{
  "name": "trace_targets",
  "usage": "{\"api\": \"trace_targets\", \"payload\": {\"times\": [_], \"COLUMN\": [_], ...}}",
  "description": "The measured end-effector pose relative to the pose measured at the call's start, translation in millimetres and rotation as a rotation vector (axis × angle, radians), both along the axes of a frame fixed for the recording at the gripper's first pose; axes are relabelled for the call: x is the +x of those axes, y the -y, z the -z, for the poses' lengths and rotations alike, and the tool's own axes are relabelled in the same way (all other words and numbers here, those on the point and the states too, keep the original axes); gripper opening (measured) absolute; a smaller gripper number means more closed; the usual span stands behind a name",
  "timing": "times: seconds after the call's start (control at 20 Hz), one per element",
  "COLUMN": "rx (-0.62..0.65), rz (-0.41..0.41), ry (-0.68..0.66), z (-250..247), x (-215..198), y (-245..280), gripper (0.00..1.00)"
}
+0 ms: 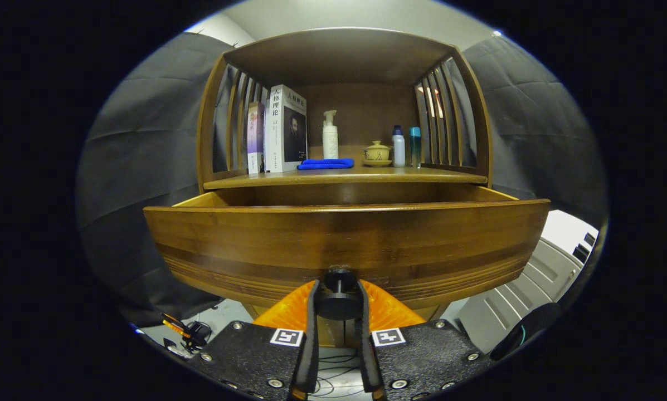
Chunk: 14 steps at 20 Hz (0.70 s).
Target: Pull open the drawer, take out the items inside it, and place them on the countertop above the cabinet.
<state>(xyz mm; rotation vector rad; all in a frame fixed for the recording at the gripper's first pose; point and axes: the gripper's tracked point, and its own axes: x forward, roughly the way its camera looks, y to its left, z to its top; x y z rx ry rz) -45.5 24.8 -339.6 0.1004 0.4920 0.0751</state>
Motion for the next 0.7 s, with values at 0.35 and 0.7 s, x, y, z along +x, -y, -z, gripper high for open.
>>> {"api": "trace_targets", "payload": {"times": [0.35, 0.7], "rx": [0.006, 0.027], "rz": [-0.008, -0.024], "ry": [-0.024, -0.036], "z": [-5.0, -6.9], "x": [-27.1, -37.6], "y": [-0.8, -3.0], "gripper": [0.31, 0.31]}}
